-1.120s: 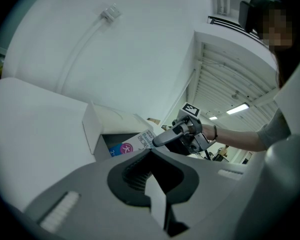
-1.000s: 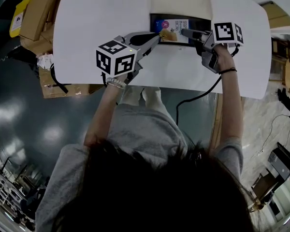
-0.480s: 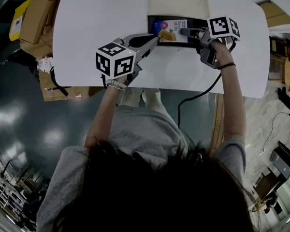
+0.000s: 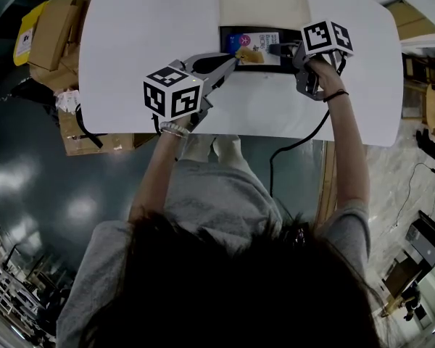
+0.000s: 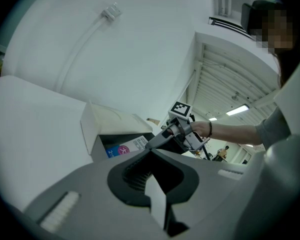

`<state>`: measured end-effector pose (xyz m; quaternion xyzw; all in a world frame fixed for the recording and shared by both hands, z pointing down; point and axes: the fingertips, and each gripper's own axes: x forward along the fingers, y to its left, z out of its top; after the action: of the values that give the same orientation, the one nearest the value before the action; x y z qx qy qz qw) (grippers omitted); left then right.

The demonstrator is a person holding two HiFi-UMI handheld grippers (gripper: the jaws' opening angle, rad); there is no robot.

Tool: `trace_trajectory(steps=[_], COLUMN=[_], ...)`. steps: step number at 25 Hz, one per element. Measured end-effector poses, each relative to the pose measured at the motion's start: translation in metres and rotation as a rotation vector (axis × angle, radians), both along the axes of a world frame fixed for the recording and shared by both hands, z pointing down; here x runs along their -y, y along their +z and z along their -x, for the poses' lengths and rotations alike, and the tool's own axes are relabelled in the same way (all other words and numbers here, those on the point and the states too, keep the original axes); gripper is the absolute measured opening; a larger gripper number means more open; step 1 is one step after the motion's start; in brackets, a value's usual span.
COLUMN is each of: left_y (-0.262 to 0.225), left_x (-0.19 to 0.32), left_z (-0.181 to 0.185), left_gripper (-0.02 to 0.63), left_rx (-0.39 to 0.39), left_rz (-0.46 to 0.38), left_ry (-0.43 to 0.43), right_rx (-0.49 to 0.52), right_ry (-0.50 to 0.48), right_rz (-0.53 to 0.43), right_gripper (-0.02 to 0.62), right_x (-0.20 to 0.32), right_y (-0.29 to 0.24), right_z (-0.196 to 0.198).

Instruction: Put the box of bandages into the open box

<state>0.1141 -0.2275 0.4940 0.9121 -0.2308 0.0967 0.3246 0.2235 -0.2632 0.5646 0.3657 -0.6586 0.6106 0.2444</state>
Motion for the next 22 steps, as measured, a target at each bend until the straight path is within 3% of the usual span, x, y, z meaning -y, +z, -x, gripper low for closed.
trace_trajectory(steps=[22], left_y=[-0.003], left_x=[0.002], left_z=[0.002], left_gripper=[-0.005], left_rx=[-0.006], left_rz=[0.004], left_ry=[-0.007], right_rx=[-0.176], right_ry=[-0.102], right_rz=[0.018], right_gripper=[0.225], right_x=[0.001], right_y=[0.017], right_z=[0.004])
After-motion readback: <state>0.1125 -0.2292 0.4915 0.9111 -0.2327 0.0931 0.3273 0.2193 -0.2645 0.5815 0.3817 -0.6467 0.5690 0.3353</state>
